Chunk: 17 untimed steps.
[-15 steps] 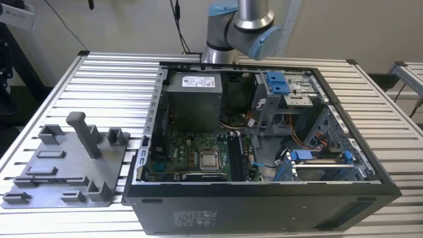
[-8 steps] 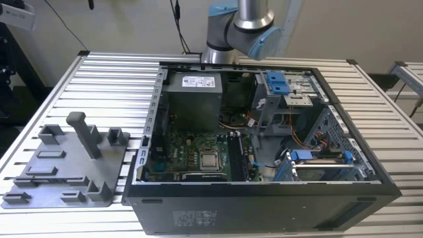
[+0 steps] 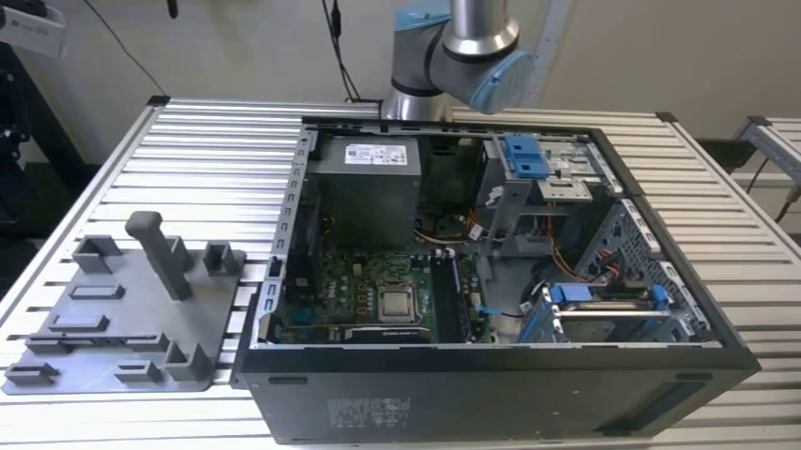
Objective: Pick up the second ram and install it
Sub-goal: 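Pick up the second ram and move it above second insertion slot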
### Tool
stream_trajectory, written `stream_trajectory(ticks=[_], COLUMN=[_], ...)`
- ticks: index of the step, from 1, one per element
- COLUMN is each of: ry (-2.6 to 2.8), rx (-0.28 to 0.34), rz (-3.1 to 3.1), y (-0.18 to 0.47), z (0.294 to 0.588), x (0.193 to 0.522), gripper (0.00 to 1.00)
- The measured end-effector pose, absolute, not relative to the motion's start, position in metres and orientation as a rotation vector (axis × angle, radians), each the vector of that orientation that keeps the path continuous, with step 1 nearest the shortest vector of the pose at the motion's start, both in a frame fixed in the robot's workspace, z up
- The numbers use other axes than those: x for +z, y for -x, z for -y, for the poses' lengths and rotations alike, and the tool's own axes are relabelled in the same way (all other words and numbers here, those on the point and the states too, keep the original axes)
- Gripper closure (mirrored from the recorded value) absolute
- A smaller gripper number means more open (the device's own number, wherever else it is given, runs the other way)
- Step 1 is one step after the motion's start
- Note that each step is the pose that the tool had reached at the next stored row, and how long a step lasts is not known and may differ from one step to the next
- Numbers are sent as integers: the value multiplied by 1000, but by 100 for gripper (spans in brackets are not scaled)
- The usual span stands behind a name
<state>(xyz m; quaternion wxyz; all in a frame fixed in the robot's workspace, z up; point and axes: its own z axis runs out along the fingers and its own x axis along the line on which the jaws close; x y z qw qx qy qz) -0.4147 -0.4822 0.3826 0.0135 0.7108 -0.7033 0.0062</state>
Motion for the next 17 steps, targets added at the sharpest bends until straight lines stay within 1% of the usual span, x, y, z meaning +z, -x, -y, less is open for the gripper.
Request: stream_trajectory(ticks=[6, 13, 17], ry=[-2215, -2217, -2239], rx=[19, 17, -25], rz=[2190, 2188, 2206], y=[415, 415, 415], z=[482, 489, 493], x=[382, 371, 369], gripper=[64, 64, 64])
